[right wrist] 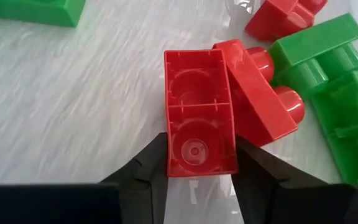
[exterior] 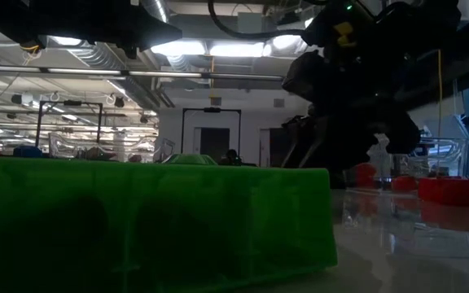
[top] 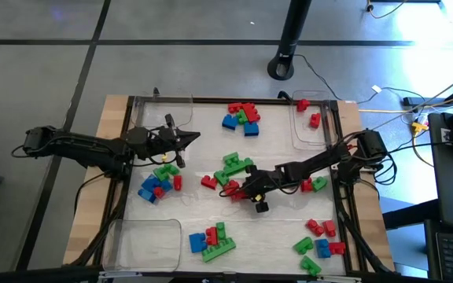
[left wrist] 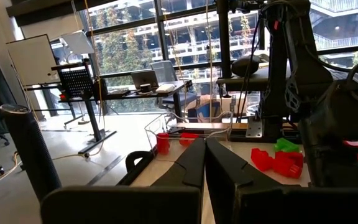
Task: Sort blocks
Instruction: Put the red game piece into the right transparent bin
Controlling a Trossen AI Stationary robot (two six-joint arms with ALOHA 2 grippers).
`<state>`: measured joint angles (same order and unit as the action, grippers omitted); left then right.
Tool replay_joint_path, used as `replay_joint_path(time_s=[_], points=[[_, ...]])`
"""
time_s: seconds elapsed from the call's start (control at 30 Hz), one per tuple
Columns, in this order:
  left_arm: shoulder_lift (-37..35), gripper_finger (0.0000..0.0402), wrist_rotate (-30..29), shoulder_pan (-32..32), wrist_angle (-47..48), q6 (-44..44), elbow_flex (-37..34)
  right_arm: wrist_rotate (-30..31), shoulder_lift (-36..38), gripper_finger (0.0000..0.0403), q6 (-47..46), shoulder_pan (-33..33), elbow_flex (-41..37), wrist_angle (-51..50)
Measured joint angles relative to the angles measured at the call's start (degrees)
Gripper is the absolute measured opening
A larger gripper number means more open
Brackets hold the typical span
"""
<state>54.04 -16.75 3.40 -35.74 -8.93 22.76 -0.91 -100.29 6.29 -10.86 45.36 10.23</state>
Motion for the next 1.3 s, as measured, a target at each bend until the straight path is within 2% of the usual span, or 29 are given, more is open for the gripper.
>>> replay_joint_path(time_s=[0.23, 0.43, 0.6, 0.77, 0.97, 1.1, 1.3], points=[[0.0, 0.0004, 0.0, 0.0, 0.3, 0.0, 0.0, 2.0, 4.7, 0.0141, 1.0, 0.0, 0.0, -5.2], [0.0, 0.0004, 0.0, 0.0, 0.3, 0.0, 0.0, 10.9, 15.5, 0.0140, 3.4, 0.5, 0.0, -17.3], [0.0, 0.0004, 0.0, 0.0, 0.3, 0.0, 0.0, 19.4, 25.9, 0.0144, 3.5, 4.0, 0.0, -30.6], [0.0, 0.0004, 0.0, 0.0, 0.3, 0.0, 0.0, 26.7, 35.2, 0.0145, 4.3, 11.0, 0.0, -43.2], [0.0, 0.0004, 0.0, 0.0, 0.3, 0.0, 0.0, 32.2, 41.4, 0.0146, 7.2, 23.7, 0.0, -53.6], [0.0, 0.0004, 0.0, 0.1, 0.3, -0.1, 0.0, 32.6, 42.3, 0.0146, 10.7, 32.9, 0.0, -55.4], [0.0, 0.0004, -0.2, 0.1, 0.3, -0.2, 0.0, 29.3, 40.6, 0.0147, 15.8, 44.4, 0.0, -54.1]])
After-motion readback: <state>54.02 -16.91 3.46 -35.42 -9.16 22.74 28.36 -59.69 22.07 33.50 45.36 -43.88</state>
